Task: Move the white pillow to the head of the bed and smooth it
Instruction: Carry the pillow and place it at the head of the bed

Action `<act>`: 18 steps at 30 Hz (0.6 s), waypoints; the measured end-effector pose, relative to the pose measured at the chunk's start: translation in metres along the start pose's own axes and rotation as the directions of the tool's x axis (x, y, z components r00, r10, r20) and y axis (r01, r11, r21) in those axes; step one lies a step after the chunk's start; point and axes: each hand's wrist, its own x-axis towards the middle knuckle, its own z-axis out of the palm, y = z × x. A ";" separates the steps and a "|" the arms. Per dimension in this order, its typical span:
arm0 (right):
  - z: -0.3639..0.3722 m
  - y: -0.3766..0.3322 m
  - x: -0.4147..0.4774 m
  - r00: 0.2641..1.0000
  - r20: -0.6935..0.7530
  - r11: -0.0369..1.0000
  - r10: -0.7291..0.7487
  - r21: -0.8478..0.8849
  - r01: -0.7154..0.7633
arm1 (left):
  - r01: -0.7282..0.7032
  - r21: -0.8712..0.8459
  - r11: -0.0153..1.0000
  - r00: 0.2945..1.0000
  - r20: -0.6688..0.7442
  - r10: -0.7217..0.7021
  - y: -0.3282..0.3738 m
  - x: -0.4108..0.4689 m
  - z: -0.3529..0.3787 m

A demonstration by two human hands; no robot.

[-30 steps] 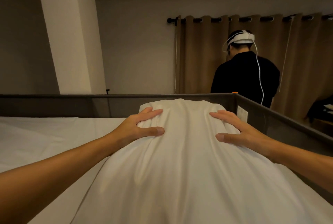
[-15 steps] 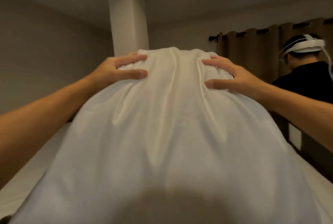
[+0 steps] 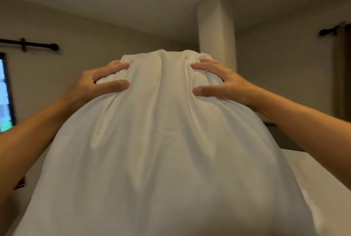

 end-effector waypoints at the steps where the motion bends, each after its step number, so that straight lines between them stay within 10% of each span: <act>1: 0.022 -0.007 0.009 1.000 0.024 1.000 -0.008 0.029 0.007 | 0.023 0.020 1.000 1.000 -0.012 -0.023 -0.009 -0.014 -0.019; 18: 0.405 -0.115 0.097 0.917 0.329 0.938 -0.225 0.328 0.112 | 0.401 0.244 0.883 0.901 -0.281 -0.332 -0.135 -0.274 -0.278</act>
